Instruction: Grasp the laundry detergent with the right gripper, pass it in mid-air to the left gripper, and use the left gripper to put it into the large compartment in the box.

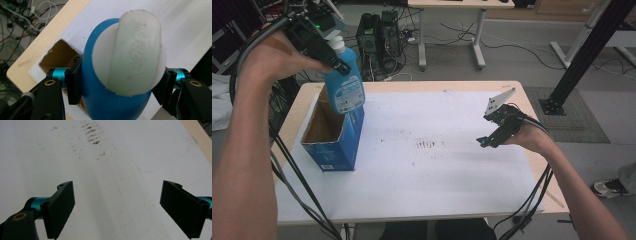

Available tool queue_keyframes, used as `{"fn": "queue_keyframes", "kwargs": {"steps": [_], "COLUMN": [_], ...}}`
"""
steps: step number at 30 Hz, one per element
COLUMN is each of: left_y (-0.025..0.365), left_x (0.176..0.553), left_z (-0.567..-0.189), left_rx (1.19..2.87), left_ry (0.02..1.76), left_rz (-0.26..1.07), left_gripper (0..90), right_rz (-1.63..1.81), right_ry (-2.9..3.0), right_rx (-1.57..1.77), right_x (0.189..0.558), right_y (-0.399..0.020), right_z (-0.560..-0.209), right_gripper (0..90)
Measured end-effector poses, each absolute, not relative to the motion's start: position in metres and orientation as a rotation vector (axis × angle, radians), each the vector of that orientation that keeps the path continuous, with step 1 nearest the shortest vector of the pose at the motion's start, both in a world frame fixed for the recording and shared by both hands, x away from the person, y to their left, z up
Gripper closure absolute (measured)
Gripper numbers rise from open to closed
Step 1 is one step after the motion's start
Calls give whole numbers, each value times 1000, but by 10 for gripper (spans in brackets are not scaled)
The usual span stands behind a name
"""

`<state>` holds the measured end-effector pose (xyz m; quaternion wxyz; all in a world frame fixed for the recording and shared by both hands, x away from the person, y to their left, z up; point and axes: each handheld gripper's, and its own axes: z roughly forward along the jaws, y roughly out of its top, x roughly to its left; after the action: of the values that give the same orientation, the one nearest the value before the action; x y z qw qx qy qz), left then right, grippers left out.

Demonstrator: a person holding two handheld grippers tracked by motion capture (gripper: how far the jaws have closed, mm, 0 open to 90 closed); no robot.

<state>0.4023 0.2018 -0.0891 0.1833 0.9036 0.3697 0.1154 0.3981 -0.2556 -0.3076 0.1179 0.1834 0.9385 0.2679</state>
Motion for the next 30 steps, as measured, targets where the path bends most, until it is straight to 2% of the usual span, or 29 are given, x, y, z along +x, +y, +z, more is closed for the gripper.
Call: {"fn": "queue_keyframes", "kwargs": {"steps": [14, 30], "left_y": [243, 254], "left_x": [403, 408], "left_z": [-115, -161], "left_rx": [2514, 2544], "left_ry": [1206, 1207], "left_rz": [325, 272], "left_gripper": [372, 372], "right_rz": [739, 704], "right_ry": [2745, 2766], "right_rx": [544, 545], "right_x": [396, 399], "right_y": [-250, -253], "right_z": [-313, -318], "right_gripper": [119, 119]}}
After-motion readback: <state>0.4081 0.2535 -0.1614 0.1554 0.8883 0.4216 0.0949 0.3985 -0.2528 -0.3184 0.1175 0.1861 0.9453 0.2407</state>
